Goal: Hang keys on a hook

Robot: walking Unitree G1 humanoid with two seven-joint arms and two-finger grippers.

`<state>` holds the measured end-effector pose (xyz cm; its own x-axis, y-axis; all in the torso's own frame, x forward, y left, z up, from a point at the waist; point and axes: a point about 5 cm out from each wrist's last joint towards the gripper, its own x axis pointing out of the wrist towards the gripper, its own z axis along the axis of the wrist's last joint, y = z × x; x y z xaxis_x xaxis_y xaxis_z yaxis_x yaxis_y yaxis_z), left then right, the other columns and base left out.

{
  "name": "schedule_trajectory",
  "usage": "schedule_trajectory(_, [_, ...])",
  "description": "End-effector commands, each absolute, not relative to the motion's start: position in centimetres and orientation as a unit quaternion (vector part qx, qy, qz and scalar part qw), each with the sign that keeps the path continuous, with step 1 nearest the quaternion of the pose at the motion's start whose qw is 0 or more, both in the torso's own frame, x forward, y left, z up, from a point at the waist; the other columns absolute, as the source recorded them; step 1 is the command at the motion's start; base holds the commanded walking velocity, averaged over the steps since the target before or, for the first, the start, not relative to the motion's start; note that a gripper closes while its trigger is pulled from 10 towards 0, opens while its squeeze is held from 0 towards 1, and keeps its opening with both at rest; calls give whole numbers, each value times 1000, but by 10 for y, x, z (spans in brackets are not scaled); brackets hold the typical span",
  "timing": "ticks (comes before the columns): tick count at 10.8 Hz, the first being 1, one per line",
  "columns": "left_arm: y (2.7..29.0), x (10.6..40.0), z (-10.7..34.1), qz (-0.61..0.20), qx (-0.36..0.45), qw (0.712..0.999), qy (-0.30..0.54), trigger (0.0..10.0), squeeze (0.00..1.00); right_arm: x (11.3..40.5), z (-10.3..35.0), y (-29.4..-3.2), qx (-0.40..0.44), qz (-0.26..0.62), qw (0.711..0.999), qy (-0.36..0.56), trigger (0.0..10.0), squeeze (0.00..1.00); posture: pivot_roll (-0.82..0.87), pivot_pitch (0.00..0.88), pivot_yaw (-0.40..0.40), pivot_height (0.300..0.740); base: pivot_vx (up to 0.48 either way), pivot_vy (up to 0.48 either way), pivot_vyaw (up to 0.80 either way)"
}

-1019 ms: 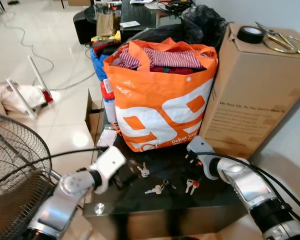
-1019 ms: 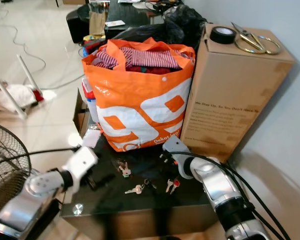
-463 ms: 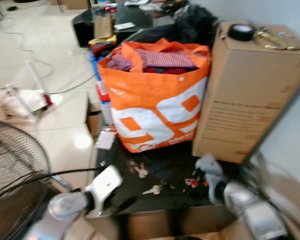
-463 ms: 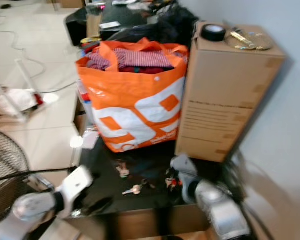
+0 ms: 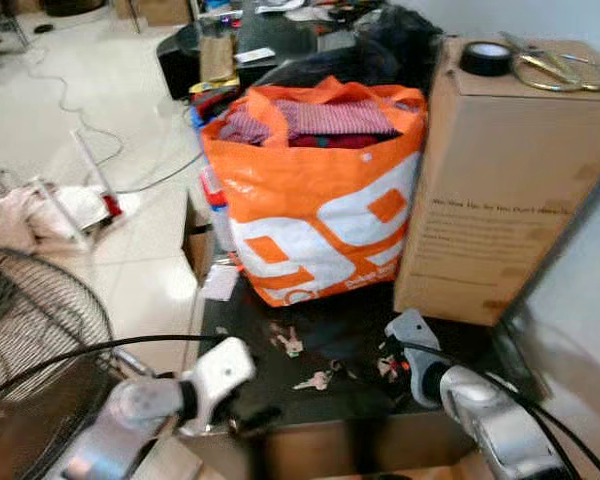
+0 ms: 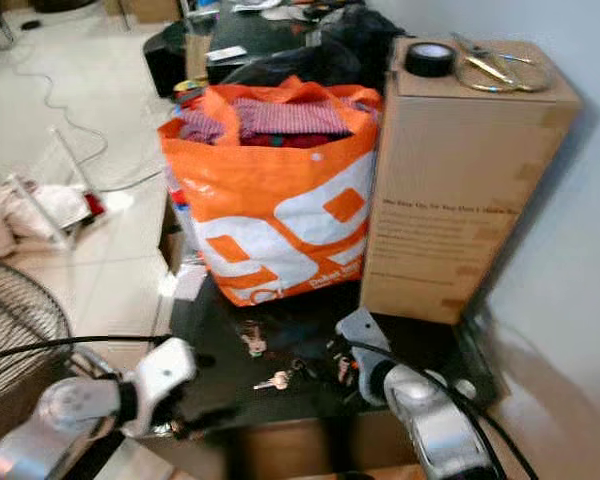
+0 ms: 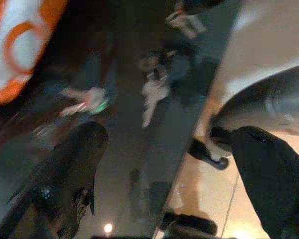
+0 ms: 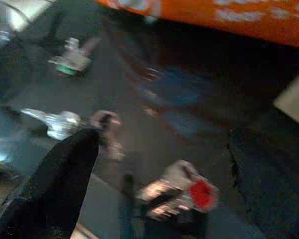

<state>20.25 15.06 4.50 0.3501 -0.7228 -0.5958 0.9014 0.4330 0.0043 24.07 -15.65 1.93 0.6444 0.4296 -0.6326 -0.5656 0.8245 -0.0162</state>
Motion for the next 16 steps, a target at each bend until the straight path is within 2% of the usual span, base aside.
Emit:
schedule_trajectory(1, [149,204,46,-515,167,797,267,10000,0,250,21,-151,-116,272,904,308,10000,0,-176,0,78,740,0,0,0])
schedule_trajectory(2, [151,208,47,-515,178,795,266,10000,0,260,19,-148,-115,270,905,308,10000,0,-174,0,73,740,0,0,0])
schedule_trajectory(3, [151,214,51,-512,176,800,258,10000,0,266,16,-147,-126,283,898,314,9255,0,-165,0,60,740,0,0,0])
schedule_trajectory(4, [151,218,52,-519,178,796,257,10000,0,270,10,-149,-150,299,885,325,4510,0,-163,0,56,740,0,0,0])
schedule_trajectory(5, [150,218,52,-523,179,793,258,10000,0,271,8,-152,-164,304,878,331,3255,0,-167,0,57,740,0,0,0])
schedule_trajectory(6, [150,219,51,-527,180,789,259,10000,0,274,3,-159,-192,308,867,341,471,0,-170,0,57,740,0,0,0])
schedule_trajectory(7, [149,219,51,-528,179,788,259,10000,0,276,1,-163,-196,304,864,349,0,0,-173,0,58,740,0,0,0])
schedule_trajectory(12, [147,220,49,-540,174,780,263,10000,0,271,-11,-177,-217,328,836,383,0,0,-182,0,58,740,0,0,0])
schedule_trajectory(16, [148,220,49,-541,176,779,264,10000,0,270,-16,-174,-211,319,840,385,0,0,-178,0,58,740,0,0,0])
